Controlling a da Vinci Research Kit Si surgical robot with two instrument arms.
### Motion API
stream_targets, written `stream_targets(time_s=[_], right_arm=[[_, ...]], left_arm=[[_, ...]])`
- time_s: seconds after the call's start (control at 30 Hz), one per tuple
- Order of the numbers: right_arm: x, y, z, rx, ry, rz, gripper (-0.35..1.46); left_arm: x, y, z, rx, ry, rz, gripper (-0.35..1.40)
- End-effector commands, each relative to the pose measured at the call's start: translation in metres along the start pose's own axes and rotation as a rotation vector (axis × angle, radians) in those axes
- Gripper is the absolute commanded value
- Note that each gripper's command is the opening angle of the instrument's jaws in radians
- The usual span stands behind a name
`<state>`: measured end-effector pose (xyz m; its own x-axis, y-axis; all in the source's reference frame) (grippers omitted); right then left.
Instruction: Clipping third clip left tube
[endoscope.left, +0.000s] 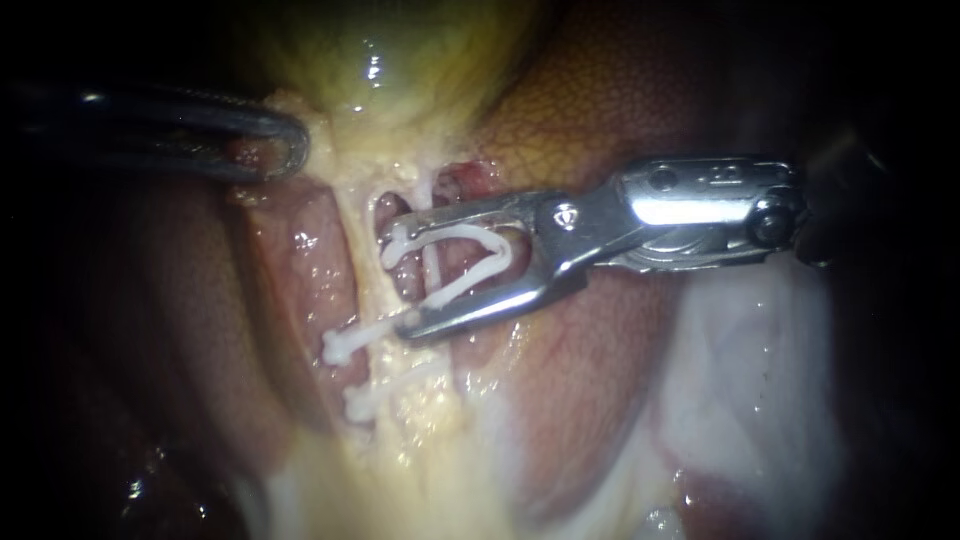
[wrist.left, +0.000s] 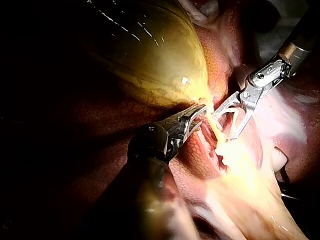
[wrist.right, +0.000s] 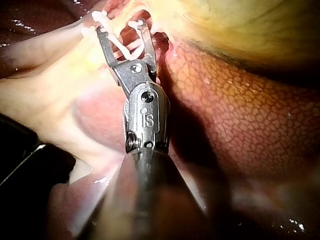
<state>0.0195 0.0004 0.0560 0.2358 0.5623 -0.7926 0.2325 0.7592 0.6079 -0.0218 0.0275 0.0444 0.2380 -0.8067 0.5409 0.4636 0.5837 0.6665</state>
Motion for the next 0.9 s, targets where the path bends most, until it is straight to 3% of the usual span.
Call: stream_targets(time_s=[0.03, 0.33, 0.9], right_arm=[[-0.0001, 0.0002, 0.0000, 0.000, -0.001, 0.004, 0.44], [-0.0011, 0.0016, 0.0003, 0.011, 0.005, 0.001, 0.44], [0.0002, 0.0020, 0.0022, 0.119, 0.175, 0.061, 0.44]], left_arm=[[0.0000, -0.0001, 0.0000, -0.001, 0.000, 0.001, -0.35], [0.0000, -0.0009, 0.0001, 0.008, 0.002, 0.005, -0.35], [0.0000, -0.0011, 0.0004, 0.009, 0.002, 0.006, -0.35]])
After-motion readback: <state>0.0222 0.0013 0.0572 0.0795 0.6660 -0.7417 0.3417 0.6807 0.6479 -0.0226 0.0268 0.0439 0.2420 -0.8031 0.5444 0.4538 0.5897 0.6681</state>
